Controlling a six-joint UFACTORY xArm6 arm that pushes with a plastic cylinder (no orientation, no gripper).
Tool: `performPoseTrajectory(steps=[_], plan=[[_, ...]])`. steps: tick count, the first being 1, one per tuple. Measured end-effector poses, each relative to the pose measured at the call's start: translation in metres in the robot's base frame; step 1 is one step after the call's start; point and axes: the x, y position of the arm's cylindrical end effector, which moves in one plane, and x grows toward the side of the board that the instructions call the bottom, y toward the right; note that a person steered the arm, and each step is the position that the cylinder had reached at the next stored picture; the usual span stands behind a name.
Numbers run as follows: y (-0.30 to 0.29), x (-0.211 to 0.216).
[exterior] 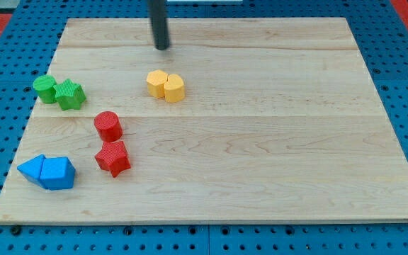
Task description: Move the yellow blocks parallel to each other
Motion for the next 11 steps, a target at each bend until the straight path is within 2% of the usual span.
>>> performPoseTrajectory(steps=[1,2,3,4,5,6,7,8,9,11], plan=[[-0.016,0.039],[0.005,0.039],[0.021,0.064],[-0.029,0.078],[-0.042,0.078],[-0.002,0.058],[-0.059,0.046],[-0.099,0.052],[-0.099,0.086],[-0.04,0.091]])
